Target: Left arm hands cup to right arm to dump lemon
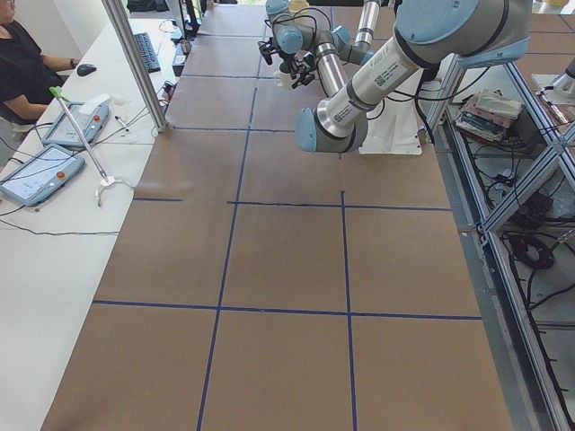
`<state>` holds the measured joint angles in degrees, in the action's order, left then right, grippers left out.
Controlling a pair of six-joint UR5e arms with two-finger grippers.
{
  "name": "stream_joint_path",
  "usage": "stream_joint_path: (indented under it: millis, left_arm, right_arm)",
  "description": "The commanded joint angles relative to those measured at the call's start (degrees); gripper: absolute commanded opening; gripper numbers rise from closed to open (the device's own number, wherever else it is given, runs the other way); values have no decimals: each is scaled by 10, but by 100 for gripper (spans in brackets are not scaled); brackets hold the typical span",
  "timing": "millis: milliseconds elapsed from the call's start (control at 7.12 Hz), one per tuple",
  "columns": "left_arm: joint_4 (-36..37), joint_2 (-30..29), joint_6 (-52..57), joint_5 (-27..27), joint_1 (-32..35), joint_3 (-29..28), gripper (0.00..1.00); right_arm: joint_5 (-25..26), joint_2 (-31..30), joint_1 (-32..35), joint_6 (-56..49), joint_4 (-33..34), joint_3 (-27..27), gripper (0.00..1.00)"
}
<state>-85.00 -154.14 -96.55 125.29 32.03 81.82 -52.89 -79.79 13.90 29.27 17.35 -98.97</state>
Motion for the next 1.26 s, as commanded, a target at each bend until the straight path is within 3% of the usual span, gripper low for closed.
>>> stream_joint_path:
  millis: [0,421,702,983,1123]
  left_arm:
    - [-17,5,0,-3,15,38,100]
    - [-18,26,3,-3,44,50,100]
    - [-19,39,6,-4,50,51,100]
    - [-19,45,6,-5,54,54,100]
    - [-19,45,6,-12,55,54,100]
  right_arm:
    - [9,-5,0,-10,-4,5,41]
    - [58,-72,5,-2,-18,1,38]
    - [80,-167,19,64,-131,6,31]
    - [79,-223,48,144,-210,18,24]
    - [78,-247,59,230,-286,50,19]
